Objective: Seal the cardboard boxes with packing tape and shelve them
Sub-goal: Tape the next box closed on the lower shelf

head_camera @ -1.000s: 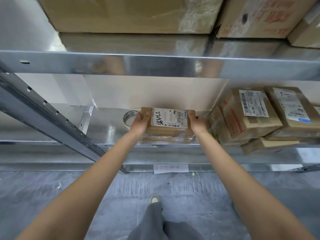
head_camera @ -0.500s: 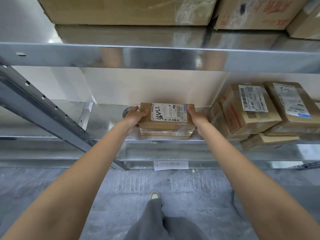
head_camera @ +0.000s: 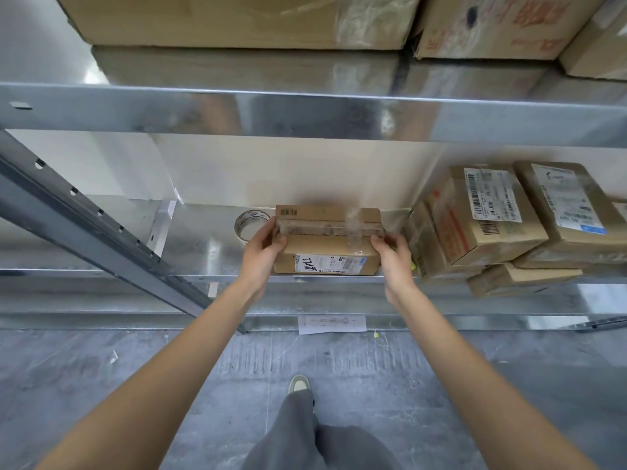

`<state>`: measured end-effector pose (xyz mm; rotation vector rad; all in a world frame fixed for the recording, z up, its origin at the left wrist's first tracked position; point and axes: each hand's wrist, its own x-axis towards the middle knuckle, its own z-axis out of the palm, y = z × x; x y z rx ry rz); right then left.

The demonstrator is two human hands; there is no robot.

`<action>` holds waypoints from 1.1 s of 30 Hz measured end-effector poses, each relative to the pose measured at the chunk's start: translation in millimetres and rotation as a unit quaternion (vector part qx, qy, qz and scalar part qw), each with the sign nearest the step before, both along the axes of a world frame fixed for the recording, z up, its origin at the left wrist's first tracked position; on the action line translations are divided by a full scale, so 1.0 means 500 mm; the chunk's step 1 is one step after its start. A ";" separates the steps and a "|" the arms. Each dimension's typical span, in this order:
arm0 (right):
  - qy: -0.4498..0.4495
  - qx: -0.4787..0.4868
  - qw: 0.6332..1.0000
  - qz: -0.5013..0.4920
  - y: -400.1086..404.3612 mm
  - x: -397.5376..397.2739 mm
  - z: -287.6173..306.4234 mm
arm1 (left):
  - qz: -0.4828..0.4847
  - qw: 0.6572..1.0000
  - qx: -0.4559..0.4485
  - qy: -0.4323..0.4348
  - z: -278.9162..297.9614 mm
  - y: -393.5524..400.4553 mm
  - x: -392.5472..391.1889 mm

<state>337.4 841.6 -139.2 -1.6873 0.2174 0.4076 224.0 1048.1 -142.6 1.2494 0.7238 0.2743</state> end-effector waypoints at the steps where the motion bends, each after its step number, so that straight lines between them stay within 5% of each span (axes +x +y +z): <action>1: 0.004 -0.003 1.000 0.002 -0.002 -0.001 -0.003 | -0.001 1.000 0.004 -0.002 0.004 -0.007 -0.003; 10: 0.038 0.045 0.997 0.057 -0.013 0.012 0.006 | -0.059 0.997 -0.045 0.012 0.002 0.005 0.001; 15: 0.040 0.118 0.992 -0.007 -0.018 0.017 0.041 | -0.030 0.991 -0.122 -0.035 0.043 0.013 0.005; 33: -0.027 0.034 0.999 0.020 -0.009 -0.006 0.011 | -0.009 1.000 -0.003 0.018 -0.003 0.030 -0.007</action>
